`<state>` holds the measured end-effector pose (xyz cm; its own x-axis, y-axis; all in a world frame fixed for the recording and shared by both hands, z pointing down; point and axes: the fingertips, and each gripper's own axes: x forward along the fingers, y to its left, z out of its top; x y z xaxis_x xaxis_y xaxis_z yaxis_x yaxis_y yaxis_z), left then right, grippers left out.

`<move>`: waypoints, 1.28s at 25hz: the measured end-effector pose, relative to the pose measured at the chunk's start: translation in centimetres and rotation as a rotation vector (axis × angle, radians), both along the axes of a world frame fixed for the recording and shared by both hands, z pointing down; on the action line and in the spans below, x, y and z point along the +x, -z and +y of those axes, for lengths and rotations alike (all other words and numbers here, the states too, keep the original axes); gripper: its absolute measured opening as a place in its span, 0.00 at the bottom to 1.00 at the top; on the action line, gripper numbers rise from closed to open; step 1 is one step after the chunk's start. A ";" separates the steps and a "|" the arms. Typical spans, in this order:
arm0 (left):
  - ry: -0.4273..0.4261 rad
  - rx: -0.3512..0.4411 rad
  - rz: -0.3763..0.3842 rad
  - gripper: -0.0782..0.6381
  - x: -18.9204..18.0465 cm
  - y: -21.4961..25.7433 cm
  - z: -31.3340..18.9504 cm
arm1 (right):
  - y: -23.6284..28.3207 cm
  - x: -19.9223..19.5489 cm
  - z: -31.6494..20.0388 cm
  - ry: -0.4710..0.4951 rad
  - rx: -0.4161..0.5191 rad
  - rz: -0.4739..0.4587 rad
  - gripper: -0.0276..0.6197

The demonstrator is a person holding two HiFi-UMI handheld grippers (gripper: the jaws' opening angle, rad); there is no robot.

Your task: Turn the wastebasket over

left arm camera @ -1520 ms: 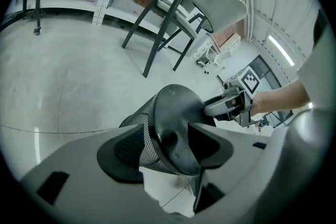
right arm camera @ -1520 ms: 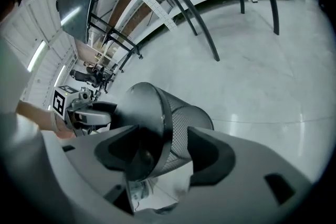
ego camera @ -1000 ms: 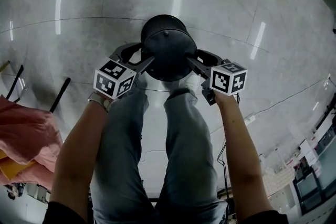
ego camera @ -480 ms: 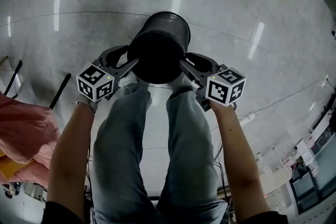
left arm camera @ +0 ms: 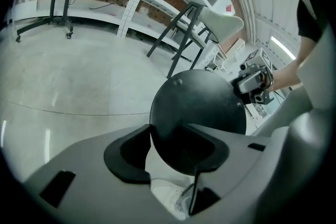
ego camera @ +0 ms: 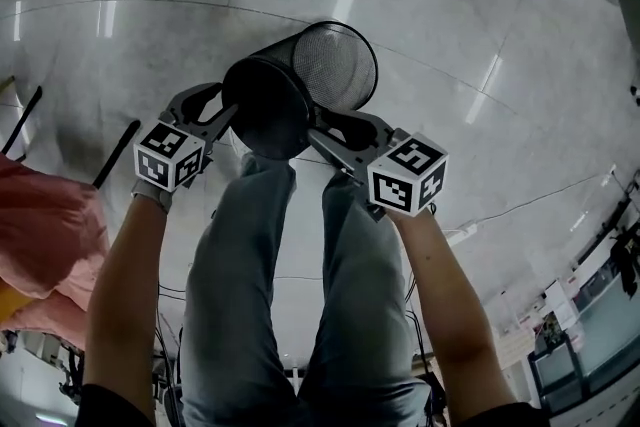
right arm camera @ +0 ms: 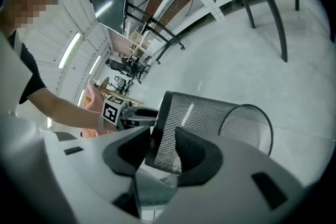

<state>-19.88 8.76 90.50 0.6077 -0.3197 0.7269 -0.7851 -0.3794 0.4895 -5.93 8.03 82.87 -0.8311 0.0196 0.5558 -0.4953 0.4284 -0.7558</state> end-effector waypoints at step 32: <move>0.256 -0.018 0.031 0.22 -6.4 -1.4 -1.6 | -9.1 -5.3 -0.3 0.011 -0.017 0.181 0.26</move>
<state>-26.25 7.12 91.85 0.5307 -0.4532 0.7162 -0.8390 -0.1615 0.5196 -11.18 7.74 91.98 -0.7174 0.0393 0.6955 -0.6189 0.4224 -0.6623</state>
